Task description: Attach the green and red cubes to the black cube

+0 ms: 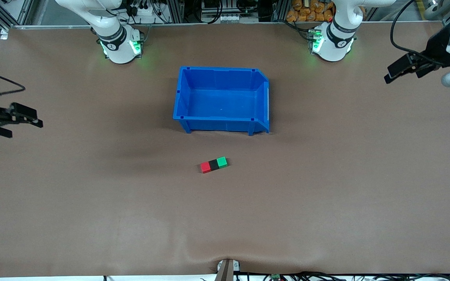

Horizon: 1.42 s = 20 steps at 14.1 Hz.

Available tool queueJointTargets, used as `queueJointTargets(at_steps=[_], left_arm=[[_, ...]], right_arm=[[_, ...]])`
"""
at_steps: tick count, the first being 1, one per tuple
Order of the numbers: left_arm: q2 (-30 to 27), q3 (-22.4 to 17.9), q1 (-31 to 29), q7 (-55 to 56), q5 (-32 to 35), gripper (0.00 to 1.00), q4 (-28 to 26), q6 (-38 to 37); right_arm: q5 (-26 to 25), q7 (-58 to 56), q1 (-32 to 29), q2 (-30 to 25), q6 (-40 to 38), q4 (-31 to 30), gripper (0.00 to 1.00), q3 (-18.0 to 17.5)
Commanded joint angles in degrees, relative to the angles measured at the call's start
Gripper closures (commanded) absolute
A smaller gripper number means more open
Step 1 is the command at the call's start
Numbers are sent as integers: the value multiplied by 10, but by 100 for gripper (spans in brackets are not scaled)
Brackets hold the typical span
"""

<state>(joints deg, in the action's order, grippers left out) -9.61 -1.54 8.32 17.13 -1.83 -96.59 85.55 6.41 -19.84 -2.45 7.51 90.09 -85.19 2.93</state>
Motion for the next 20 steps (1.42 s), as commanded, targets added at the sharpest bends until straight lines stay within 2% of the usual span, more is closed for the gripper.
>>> queueJointTargets(at_steps=[1,4,6,9,20], left_arm=[[-36,20,-6,-17,23,0,-47,16],[-37,28,0,-18,71,0,-42,8],[-37,29,-2,-22,68,0,-36,7],[-25,29,-6,-24,68,0,-7,-1],[15,24,-13,-43,63,0,39,2]], right_arm=[[-20,79,34,-70,-4,-40,0,7],[-24,143,50,-121,-12,-82,0,11],[-36,161,47,-131,-33,-82,0,12],[-39,206,43,-131,-72,-72,0,11],[-68,189,31,-111,-31,-59,0,11]])
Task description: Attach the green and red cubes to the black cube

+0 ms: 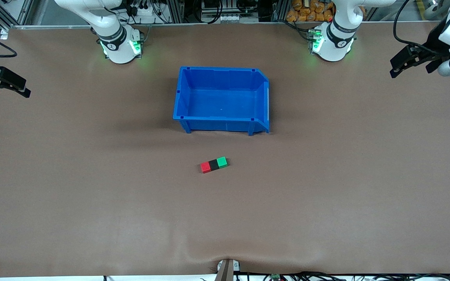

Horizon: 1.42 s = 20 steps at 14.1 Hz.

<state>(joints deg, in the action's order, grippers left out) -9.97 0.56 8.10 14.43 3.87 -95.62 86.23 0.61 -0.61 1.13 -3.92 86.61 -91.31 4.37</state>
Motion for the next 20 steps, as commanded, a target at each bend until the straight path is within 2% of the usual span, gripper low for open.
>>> queueJointTargets(at_steps=[1,9,16,20], left_arm=[[23,3,-14,-16,5,0,34,-5],[33,3,-17,-15,5,0,46,-4],[37,7,-11,-7,-20,0,45,-5],[36,6,-14,-18,-12,0,48,-33]], right_arm=[[-10,-4,-5,4,4,2,0,-4],[-10,-4,-4,5,1,3,0,-4],[-10,3,-4,6,-4,3,0,-4],[-10,3,-5,11,-3,3,0,-4]])
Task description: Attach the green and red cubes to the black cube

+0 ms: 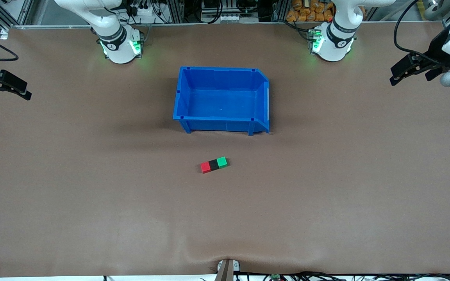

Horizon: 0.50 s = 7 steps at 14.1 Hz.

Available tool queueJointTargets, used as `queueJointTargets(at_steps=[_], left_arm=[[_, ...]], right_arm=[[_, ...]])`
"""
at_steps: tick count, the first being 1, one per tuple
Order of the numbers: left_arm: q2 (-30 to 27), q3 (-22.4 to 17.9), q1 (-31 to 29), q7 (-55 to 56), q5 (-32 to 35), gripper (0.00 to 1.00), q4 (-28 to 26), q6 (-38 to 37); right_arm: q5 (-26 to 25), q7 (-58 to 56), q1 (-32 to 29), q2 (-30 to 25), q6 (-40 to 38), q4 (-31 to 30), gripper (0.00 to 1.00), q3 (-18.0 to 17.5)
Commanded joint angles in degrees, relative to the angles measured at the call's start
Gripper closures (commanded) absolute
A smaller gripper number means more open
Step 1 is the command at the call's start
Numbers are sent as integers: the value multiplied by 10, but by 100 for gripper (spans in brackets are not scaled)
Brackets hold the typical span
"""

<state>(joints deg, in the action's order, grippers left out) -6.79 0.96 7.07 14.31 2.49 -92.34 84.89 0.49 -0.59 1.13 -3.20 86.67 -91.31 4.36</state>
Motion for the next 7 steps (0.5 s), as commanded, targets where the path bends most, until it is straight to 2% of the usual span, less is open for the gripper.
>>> queueJointTargets(at_steps=[1,7], left_arm=[[6,2,-5,-17,1,0,16,-19],[3,0,-6,-17,2,0,16,-28]], right_arm=[[-8,2,-5,4,-5,3,0,-4],[-8,2,-6,5,-5,3,0,-4]])
